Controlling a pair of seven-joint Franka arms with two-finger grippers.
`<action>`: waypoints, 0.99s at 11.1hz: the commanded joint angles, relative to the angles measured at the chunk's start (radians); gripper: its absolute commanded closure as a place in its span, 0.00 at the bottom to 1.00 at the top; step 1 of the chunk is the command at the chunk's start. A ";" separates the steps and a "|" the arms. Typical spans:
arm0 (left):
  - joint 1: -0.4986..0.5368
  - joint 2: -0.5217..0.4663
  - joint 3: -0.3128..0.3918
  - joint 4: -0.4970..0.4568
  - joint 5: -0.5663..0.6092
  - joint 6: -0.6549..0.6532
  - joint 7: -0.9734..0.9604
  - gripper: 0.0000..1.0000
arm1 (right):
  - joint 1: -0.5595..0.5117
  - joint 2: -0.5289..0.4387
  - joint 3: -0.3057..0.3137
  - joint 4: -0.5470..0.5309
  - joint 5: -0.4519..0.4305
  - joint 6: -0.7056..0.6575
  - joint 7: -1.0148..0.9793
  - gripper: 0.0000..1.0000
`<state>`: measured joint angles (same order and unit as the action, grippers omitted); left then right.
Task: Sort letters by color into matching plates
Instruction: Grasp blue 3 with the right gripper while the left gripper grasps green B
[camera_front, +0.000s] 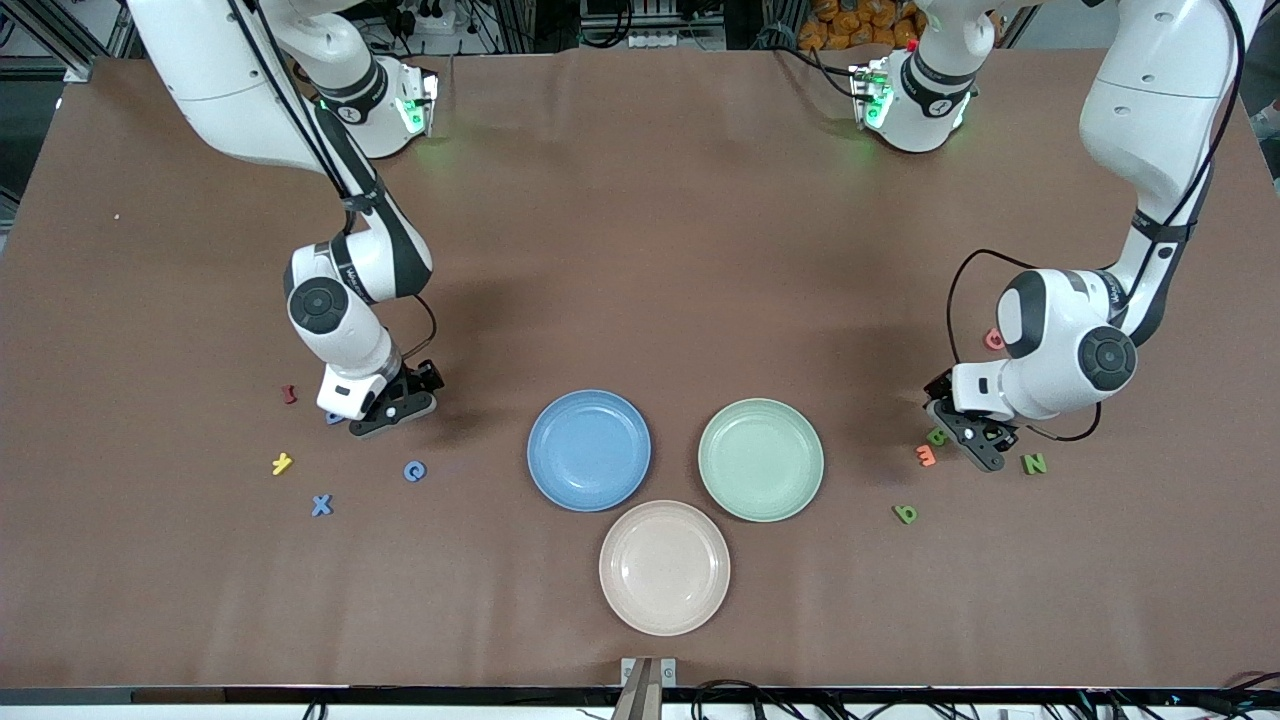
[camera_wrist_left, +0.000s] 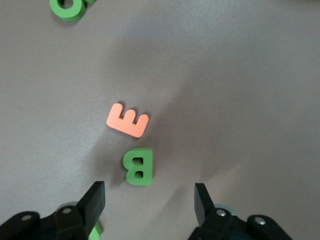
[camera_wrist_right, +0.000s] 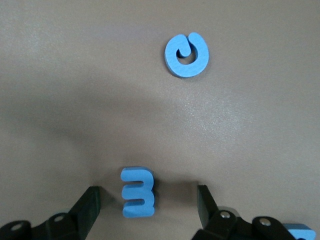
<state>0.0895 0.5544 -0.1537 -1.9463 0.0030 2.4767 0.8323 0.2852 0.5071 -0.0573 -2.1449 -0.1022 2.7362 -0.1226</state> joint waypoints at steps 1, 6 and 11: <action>-0.016 0.009 0.005 0.015 0.136 0.013 -0.123 0.21 | 0.009 0.017 -0.001 -0.003 -0.019 0.028 0.012 0.19; -0.017 0.065 0.003 0.032 0.157 0.084 -0.166 0.23 | 0.011 0.019 -0.001 0.002 -0.014 0.028 0.015 0.52; -0.025 0.065 0.003 0.036 0.161 0.084 -0.243 0.58 | 0.009 0.019 -0.001 0.017 -0.008 0.028 0.061 0.61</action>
<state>0.0730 0.6124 -0.1536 -1.9210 0.1348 2.5559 0.6564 0.2919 0.5080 -0.0590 -2.1405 -0.1023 2.7501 -0.0985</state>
